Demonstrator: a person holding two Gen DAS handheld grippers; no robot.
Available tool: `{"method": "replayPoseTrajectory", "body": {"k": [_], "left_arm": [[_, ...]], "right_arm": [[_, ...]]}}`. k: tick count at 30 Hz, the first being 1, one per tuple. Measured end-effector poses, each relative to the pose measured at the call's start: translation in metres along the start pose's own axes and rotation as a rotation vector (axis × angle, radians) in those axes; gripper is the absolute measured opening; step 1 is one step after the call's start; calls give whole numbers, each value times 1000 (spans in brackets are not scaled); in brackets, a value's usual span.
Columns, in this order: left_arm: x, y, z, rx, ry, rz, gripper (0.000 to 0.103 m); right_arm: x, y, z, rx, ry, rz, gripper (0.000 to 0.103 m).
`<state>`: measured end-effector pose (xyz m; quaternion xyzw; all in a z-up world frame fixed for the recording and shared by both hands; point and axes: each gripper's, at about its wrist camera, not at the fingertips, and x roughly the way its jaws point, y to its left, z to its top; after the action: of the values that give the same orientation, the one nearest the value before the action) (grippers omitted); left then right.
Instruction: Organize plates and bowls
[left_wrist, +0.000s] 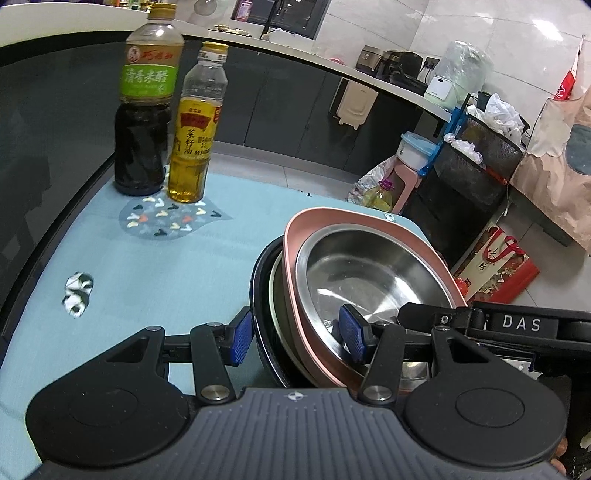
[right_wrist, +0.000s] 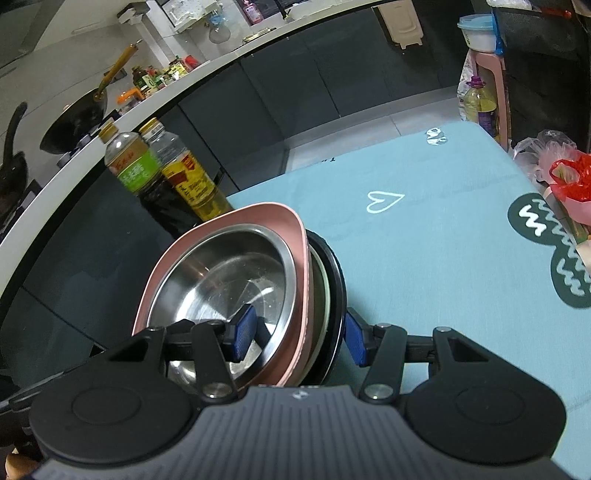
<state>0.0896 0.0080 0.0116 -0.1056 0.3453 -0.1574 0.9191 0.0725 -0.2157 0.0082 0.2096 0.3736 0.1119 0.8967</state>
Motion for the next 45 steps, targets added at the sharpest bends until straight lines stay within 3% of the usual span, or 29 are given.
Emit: {"method": "replayPoseTrajectory", "body": {"k": [10,22,45], "left_arm": [[42,5,22,-9,9,-8,47],[72,4,44,8,-38,-8,47],[101,2,49,11,-23,13,47]], "right_arm": [[28,-12,25,18,7,-17,33],[49,-20,52,18,-19,-32,33],[71,-35,60,47,-11,-25,33]]}}
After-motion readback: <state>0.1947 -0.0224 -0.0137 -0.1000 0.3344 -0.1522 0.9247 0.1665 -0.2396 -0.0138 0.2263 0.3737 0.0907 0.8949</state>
